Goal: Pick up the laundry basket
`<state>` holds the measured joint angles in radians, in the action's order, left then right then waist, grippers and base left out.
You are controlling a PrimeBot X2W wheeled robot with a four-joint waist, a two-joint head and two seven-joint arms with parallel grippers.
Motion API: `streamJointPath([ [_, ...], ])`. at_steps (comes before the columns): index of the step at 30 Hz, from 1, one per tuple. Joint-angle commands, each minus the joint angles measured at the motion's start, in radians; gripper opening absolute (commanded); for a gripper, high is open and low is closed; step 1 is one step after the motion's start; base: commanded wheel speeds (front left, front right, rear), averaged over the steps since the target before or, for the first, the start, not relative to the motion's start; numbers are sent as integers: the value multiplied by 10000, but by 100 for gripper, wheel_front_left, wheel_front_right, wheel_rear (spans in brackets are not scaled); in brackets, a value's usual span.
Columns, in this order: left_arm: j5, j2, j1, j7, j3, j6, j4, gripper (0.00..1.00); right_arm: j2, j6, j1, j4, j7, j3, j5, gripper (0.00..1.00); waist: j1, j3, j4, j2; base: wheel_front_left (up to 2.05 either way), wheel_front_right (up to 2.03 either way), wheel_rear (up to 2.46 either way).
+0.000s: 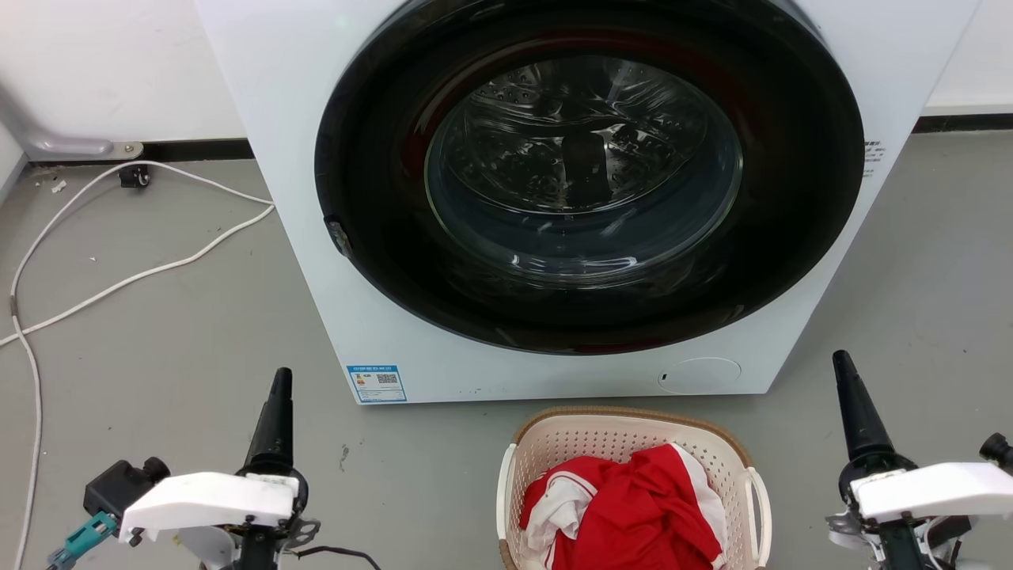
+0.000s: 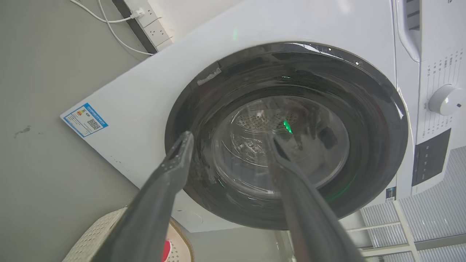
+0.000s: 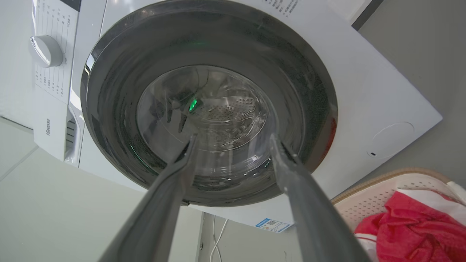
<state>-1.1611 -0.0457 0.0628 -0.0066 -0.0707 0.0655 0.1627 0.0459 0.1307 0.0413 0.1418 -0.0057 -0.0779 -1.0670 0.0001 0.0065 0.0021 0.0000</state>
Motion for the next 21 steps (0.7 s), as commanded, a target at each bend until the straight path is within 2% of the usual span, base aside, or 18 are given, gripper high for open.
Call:
streamJointPath([
  [1,413,-36,47,-110,61,-60,-227,100,28,0,71,-262,-114,39,492,100,0,-2,4,0,0,0,0],
  [11,2303,-40,-44,-485,393,-453,-471,100,33,0,-62,-624,-491,201,2495,100,0,0,20,0,0,0,0],
  [21,3730,-43,-199,-820,588,-573,-697,100,38,0,-260,-864,-828,410,3712,100,0,-42,22,0,0,0,0],
])
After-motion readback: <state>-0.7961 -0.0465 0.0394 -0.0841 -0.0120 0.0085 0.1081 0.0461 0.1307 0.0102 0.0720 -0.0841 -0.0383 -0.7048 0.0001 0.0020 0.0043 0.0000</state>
